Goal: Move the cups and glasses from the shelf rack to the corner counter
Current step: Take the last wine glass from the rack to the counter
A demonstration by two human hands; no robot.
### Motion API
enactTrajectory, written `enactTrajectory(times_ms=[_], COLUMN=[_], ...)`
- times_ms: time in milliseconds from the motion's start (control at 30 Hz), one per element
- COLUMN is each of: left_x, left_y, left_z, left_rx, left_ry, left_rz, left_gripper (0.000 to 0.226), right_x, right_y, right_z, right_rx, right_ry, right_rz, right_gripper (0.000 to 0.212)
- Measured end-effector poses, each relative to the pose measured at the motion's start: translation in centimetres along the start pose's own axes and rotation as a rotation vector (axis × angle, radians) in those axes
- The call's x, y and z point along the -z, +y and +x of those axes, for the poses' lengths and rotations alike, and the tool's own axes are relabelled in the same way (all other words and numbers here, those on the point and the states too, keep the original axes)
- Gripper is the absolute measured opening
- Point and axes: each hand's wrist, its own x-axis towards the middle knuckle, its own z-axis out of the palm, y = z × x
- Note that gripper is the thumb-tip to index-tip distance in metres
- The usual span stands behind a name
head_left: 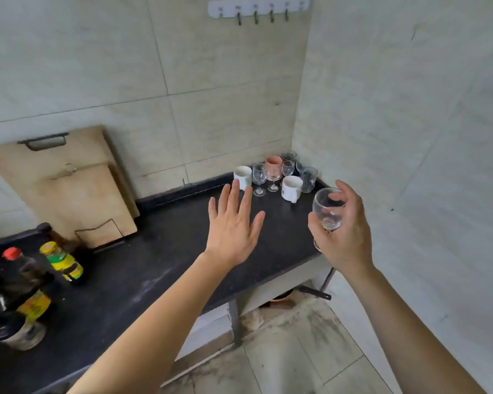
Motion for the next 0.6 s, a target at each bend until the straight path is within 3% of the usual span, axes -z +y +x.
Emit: enactTrajectory(times_ms=[133, 267, 433, 600], left_x=[-4.7, -9.1, -13.5, -17.7], left_y=[-0.5, -1.8, -4.0, -5.8], left_z=[4.9, 10.3, 18.0, 22.8], left_rx=[-0.025, -0.011, 0.135, 0.273], left_ry=[-0.047, -0.098, -0.186, -0.281], left_rz=[0.029, 0.086, 0.143, 0.175], left_gripper=[0.065, 0.066, 0.067, 0.066], right_x=[-2.9, -7.6, -13.9, -20.1], right_y=[5.1, 10.5, 16.3, 21.1], right_z=[3.9, 9.5, 18.7, 25.8], right_rx=[-0.088, -0.103, -0.093, -0.078], right_ry=[0.035, -0.047, -0.186, -0.350], right_rz=[0.012, 0.047, 0.035, 0.036], right_gripper=[0.071, 0.073, 0.079, 0.072])
